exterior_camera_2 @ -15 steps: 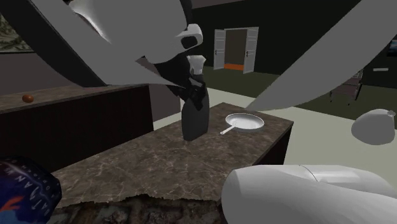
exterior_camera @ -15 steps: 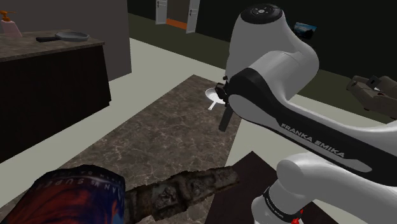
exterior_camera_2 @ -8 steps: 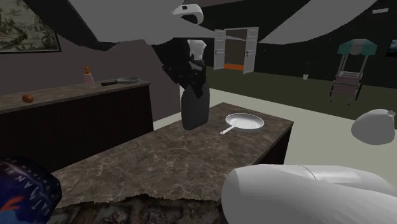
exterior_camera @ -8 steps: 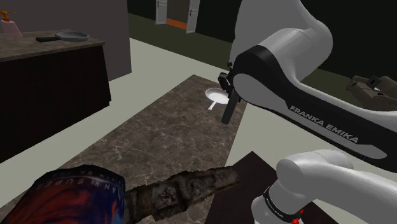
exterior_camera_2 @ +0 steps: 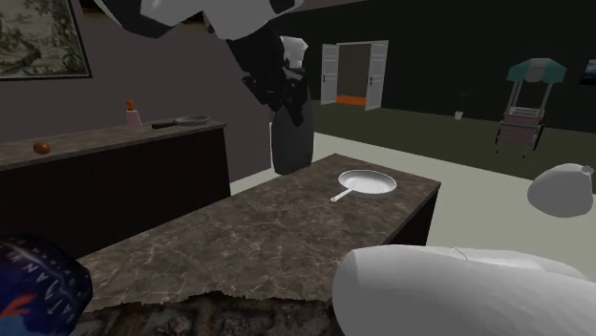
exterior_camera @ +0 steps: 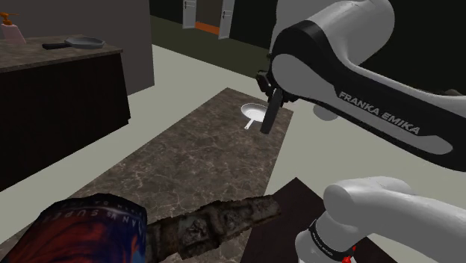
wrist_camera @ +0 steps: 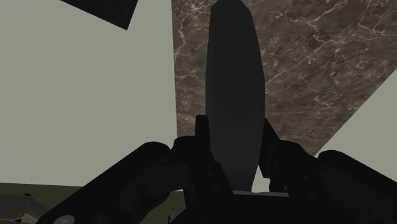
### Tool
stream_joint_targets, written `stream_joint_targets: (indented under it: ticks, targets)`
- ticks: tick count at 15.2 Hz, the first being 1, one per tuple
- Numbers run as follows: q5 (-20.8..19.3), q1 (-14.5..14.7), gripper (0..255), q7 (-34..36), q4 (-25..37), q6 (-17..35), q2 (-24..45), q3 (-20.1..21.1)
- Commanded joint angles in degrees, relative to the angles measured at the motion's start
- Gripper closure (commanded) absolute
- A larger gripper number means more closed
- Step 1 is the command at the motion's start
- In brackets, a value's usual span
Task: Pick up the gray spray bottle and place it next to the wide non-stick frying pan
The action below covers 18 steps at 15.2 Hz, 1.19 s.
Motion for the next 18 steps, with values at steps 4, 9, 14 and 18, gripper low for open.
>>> stream_joint_targets:
  ticks: [4, 9, 14, 18]
  targets:
    - [-2.14, -5.85, 255, -0.71, 3.82, 5.83, 8.53, 1.59]
    - [-5.24, -12.59, 255, -0.18, 9.78, 10.51, 18.45, 5.02]
    - [-10.12, -20.1, 255, 1.71, 17.67, 13.2, 29.32, 10.54]
    - [-16.71, -26.78, 255, 4.87, 25.57, 13.41, 39.63, 17.37]
